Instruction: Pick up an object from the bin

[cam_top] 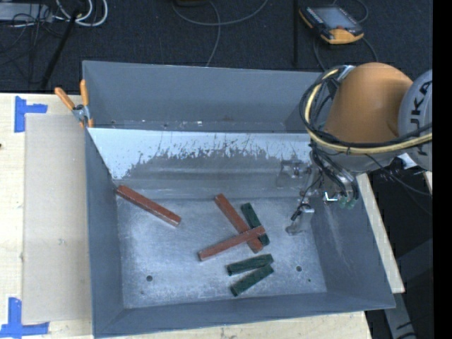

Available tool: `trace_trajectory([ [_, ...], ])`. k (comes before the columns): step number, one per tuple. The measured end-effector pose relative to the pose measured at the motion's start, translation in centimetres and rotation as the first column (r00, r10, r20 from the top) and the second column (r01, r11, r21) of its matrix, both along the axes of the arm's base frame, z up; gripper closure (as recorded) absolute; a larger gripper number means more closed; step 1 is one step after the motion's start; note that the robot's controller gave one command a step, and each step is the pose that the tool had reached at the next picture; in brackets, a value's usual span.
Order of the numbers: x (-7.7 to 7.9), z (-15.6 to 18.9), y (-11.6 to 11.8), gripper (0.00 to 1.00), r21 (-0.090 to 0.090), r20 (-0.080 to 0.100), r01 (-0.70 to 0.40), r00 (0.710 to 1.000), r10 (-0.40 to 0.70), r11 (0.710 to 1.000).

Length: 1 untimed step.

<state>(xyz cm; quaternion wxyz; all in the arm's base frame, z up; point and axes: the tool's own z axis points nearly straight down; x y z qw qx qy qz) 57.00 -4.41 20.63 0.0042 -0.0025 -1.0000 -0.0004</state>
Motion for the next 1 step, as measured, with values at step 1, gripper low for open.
trace_trajectory([
  [1,-3.05,-13.75,4.56,0.0,0.0,0.009,-0.064,0.998,0.064,0.998],
])
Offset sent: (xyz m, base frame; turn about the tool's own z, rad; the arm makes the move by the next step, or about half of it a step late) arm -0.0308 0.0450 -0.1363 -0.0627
